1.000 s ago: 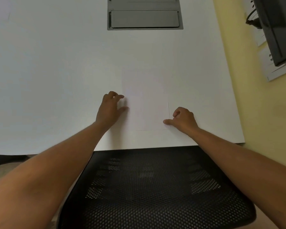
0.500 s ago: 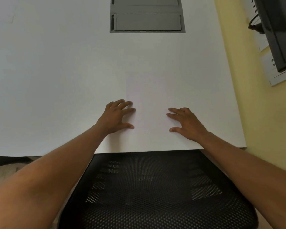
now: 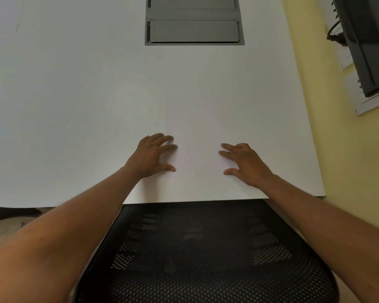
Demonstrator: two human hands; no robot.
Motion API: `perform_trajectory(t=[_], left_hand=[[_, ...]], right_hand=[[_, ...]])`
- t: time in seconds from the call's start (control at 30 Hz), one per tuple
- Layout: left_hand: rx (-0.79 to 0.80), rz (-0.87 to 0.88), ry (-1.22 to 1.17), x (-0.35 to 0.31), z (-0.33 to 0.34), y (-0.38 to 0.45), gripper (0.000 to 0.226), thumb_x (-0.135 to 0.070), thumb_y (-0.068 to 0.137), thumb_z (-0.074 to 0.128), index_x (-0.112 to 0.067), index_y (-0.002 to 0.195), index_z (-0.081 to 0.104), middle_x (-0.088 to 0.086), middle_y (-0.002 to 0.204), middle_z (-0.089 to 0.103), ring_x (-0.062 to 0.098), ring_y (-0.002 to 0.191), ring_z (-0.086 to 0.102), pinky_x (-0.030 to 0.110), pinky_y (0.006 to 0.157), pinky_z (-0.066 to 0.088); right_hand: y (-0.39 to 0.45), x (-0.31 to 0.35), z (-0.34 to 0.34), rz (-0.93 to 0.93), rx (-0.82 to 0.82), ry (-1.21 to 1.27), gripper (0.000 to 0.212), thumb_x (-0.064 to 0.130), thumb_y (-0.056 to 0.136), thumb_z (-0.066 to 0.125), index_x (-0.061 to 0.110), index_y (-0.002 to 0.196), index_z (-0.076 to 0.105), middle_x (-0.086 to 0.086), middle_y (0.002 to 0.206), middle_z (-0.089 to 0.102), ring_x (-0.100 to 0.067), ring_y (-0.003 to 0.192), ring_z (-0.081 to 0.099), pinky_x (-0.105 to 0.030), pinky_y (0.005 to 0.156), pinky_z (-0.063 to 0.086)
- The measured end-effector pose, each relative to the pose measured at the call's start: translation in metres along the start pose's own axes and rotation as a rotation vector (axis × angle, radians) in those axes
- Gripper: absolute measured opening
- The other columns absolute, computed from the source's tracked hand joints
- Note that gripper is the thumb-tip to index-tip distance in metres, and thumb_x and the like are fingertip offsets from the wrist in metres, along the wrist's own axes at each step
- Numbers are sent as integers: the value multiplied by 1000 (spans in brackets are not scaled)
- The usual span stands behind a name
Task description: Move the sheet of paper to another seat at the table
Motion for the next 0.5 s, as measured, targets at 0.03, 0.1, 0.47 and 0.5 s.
perform_trajectory(t=[0.03,0.1,0.47,0.5], left_hand=[[-5,5,0,0,0,0,90,-88,76,53,-29,144,65,0,160,52,33,150,43,57,120,33],[-8,7,-4,0,-1,0,90,-88,77,53,-28,144,66,1,160,53,34,150,44,58,120,34],[-188,-4,48,-13,-26,-14,86,-79,91,53,-21,154,55,4,167,45,33,155,39,53,123,35],[-220,-19,82,-14,-38,-21,85,-78,93,52,-20,156,53,5,169,42,32,158,35,55,125,32]], right_hand=[[0,1,0,2,-1,-1,72,41,91,77,31,156,47,17,168,32,-23,141,35,-37,115,33],[-1,2,-1,4,-3,-2,72,41,91,77,31,156,47,17,168,32,-24,140,36,-39,114,34],[-5,20,-16,57,-76,96,74,43,95,73,28,160,41,12,170,29,-25,148,34,-39,120,31],[-3,30,-24,43,-133,70,71,44,98,70,26,160,40,9,170,31,-26,148,35,-41,120,33]])
Point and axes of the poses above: each hand's wrist, its own y-axis towards the middle knuckle, its own z-axis out of the palm, x = y × z, the point moved 4 cm from there along y, towards the middle knuckle
